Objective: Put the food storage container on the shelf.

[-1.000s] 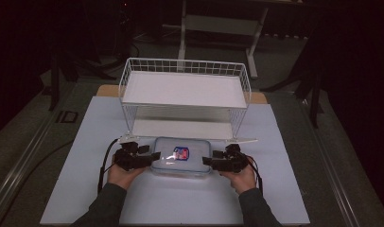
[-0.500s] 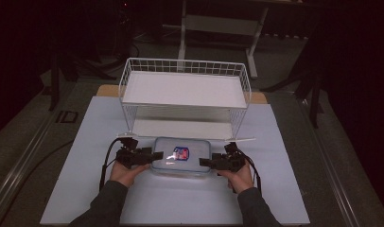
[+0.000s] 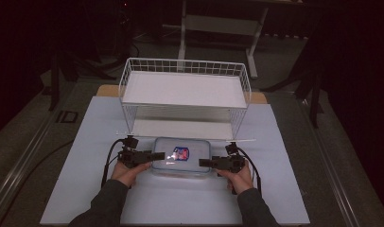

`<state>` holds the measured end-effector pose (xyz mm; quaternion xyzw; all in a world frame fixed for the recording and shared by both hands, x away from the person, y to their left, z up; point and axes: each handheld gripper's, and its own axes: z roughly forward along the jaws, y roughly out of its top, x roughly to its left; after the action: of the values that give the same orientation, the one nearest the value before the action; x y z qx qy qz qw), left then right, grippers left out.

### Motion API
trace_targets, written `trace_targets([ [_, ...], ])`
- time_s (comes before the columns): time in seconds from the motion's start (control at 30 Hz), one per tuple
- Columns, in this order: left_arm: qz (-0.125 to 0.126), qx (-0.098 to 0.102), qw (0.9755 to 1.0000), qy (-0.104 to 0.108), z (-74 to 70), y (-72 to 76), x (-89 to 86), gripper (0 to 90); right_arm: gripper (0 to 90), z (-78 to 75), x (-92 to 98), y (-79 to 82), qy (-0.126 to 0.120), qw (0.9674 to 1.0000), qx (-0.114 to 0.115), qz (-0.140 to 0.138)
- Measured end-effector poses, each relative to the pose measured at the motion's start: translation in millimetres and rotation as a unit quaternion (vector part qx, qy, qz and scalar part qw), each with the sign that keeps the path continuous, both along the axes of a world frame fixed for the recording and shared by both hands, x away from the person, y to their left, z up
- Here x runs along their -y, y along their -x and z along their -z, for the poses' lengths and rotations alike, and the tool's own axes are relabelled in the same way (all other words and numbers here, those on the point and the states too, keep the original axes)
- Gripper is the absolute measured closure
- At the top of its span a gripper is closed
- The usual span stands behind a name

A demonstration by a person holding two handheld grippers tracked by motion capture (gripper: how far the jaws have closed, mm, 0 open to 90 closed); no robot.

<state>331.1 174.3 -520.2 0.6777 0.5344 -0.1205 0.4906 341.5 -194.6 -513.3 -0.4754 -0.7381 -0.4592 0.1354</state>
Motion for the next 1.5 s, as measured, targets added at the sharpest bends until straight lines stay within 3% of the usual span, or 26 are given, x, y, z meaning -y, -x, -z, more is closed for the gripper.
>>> trace_targets([
  [0.13,-0.003,0.013,0.9999,-0.002,-4.3,8.7,-2.5,36.2,37.1,-2.0,6.2,2.0,-0.017,0.9998,-0.002,0.006],
  [0.37,0.010,0.054,0.9985,-0.010,-13.4,35.8,-6.9,44.2,50.3,-10.8,12.4,18.5,-0.024,0.9994,0.024,0.000],
  [0.57,0.019,0.074,0.9970,-0.011,-14.1,49.9,-9.3,46.8,51.3,-15.2,11.2,30.5,-0.014,0.9986,0.050,-0.008],
  [0.77,0.015,0.083,0.9964,-0.008,-12.2,56.2,-11.0,48.5,51.5,-15.8,11.1,37.3,-0.013,0.9982,0.058,-0.011],
  [1.2,0.001,0.082,0.9965,-0.016,-15.1,62.3,-10.6,48.4,51.2,-19.2,5.7,43.8,0.002,0.9975,0.071,0.005],
  [1.5,0.000,0.101,0.9948,-0.013,-25.2,64.6,-9.8,48.5,51.2,-28.4,7.1,47.3,-0.006,0.9956,0.093,0.012],
])
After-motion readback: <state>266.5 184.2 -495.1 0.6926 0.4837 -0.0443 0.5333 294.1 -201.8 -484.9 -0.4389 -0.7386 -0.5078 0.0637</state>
